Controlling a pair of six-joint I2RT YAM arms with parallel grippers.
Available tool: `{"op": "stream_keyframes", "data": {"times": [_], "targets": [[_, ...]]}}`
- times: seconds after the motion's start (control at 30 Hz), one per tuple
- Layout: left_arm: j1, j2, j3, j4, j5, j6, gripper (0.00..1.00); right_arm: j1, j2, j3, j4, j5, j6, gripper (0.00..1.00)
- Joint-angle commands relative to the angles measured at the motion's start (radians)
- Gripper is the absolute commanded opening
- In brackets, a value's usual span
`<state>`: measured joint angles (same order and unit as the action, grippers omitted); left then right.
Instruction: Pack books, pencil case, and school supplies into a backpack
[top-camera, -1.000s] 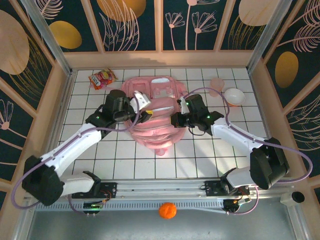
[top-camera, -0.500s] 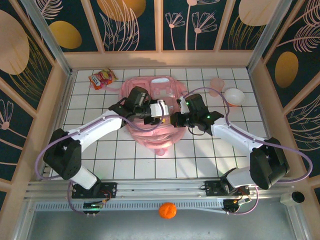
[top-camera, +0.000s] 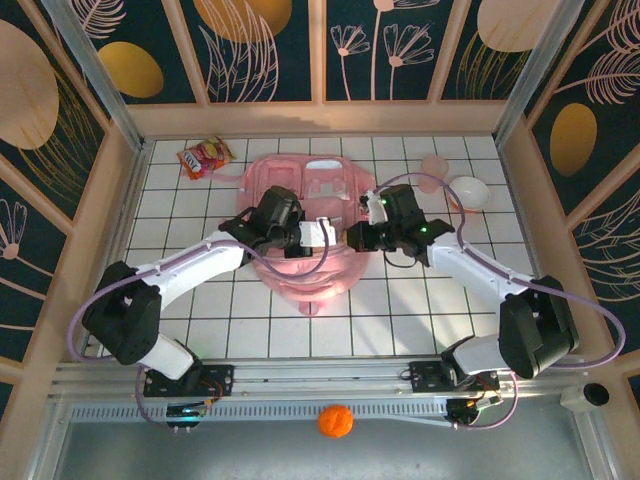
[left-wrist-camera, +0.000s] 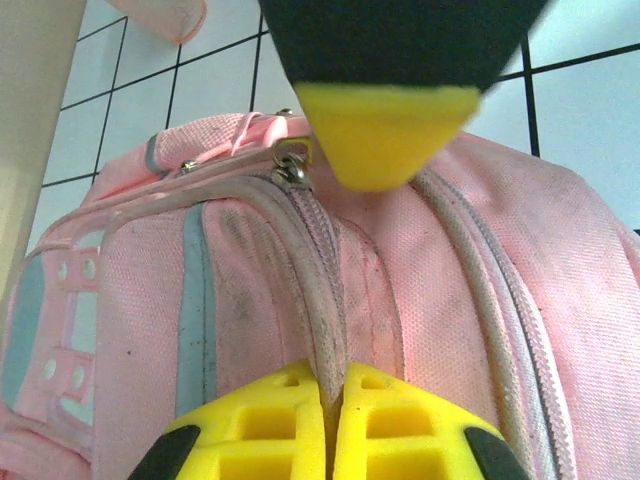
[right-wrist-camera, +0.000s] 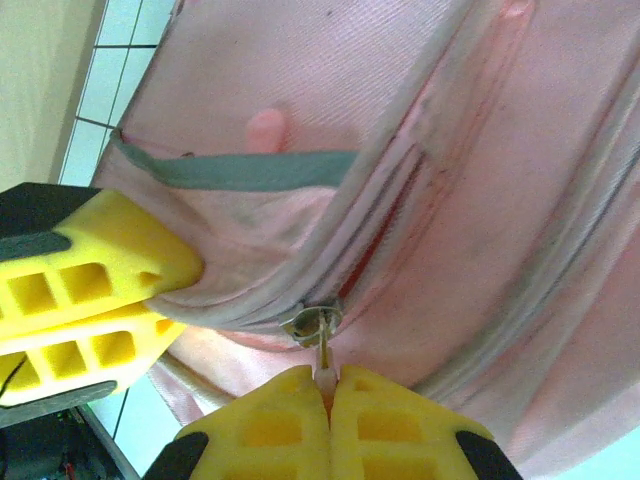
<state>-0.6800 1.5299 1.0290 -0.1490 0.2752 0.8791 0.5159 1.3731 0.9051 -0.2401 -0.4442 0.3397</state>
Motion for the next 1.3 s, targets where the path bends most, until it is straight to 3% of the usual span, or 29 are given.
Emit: {"op": "stream_keyframes", "data": {"times": [0.0,0.27,0.5,0.6,0.7,0.73,0.8,0.87,0.93,1.03,1.07,1.1,1.2,1.27], "targets": [[0.023,-0.032,-0.033,-0.063,-0.055,0.044,0.00,-0.070,-0.019,0.028,-0.055,0.058,-0.050,0.00],[0.023,-0.064,-0.050,-0.135,0.042,0.099,0.00,-0.119,0.045,0.078,-0.025,0.103,-0.094,0.00],[0.019,-0.064,-0.050,-0.173,0.207,0.145,0.00,-0.142,0.108,0.089,0.140,-0.017,-0.088,0.00],[0.011,-0.045,-0.046,-0.179,0.223,0.160,0.00,-0.139,0.132,0.084,0.196,-0.038,-0.071,0.00],[0.010,-0.045,-0.046,-0.136,0.217,0.090,0.00,-0.140,0.142,0.083,0.213,-0.026,-0.068,0.00],[0.011,-0.054,-0.050,-0.101,0.207,0.043,0.02,-0.140,0.138,0.082,0.210,-0.019,-0.070,0.00],[0.010,-0.084,-0.084,-0.033,0.179,-0.054,0.23,-0.139,0.122,0.074,0.203,0.005,-0.069,0.00],[0.011,-0.126,-0.109,0.045,0.135,-0.182,0.54,-0.140,0.084,0.062,0.194,0.036,-0.066,0.19],[0.016,-0.164,-0.119,0.103,0.070,-0.309,0.75,-0.144,0.041,0.056,0.174,0.067,-0.066,0.41],[0.073,-0.209,-0.099,0.125,0.038,-0.490,0.90,-0.161,-0.029,0.055,0.142,0.120,-0.067,0.62],[0.101,-0.229,-0.104,0.152,0.035,-0.547,0.94,-0.174,-0.051,0.052,0.139,0.136,-0.068,0.86],[0.128,-0.254,-0.120,0.192,0.028,-0.596,0.99,-0.185,-0.072,0.048,0.140,0.153,-0.066,0.99],[0.204,-0.362,-0.215,0.395,-0.122,-0.755,0.99,-0.229,-0.135,0.018,0.160,0.240,-0.069,0.99],[0.238,-0.430,-0.271,0.498,-0.285,-0.829,0.99,-0.257,-0.184,-0.021,0.202,0.328,-0.081,0.99]]}}
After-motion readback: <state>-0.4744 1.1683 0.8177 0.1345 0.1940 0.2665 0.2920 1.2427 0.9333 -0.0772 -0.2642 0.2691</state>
